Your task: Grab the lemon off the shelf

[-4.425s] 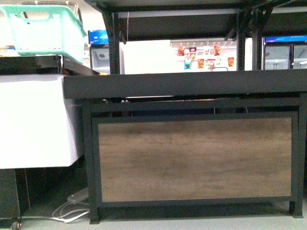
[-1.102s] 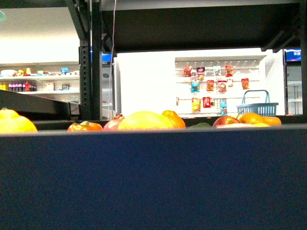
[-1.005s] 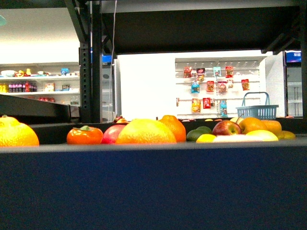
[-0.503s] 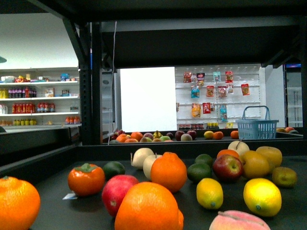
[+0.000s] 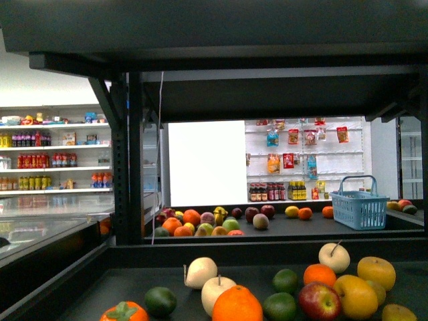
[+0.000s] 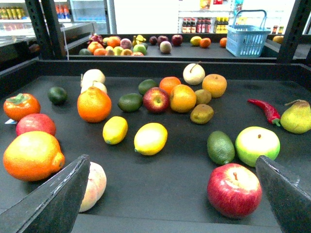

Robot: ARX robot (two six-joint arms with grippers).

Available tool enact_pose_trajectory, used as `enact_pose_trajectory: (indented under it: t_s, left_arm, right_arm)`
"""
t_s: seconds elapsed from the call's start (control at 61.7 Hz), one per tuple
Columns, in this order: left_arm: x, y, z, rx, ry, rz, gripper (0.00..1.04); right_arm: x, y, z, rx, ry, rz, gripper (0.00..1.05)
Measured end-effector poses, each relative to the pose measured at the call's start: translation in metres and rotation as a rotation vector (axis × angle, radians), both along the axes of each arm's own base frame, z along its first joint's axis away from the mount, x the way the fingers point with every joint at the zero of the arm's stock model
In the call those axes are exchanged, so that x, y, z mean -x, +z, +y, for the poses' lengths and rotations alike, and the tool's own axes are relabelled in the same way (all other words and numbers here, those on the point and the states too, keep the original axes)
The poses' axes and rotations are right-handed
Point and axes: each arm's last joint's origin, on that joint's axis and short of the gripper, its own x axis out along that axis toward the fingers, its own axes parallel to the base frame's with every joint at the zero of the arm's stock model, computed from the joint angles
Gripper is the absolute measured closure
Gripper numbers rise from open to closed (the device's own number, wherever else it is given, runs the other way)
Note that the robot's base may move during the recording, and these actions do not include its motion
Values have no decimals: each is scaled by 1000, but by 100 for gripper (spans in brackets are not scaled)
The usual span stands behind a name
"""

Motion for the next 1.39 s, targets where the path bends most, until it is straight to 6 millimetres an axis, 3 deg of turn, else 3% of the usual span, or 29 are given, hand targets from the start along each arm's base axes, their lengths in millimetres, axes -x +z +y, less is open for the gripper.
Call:
enact_pose_trajectory:
  t_s: [0.859,1.005,1.086,1.297,1.394]
  left_arm:
    - [0,0,0,0,1,0,8]
    - [-7,-1,2,297,166,249,8]
    - [-17,20,10,513,185,273,8]
    - [-57,121,51,896,204,184,8]
    - [-75,146,75,1015,229,155,8]
  right_arm:
    - [0,0,0,1,0,0,2]
    - [0,0,0,0,0,0,2]
    - [0,0,0,1,0,0,2]
    - [0,0,0,1,0,0,2]
    - [0,0,0,1,0,0,2]
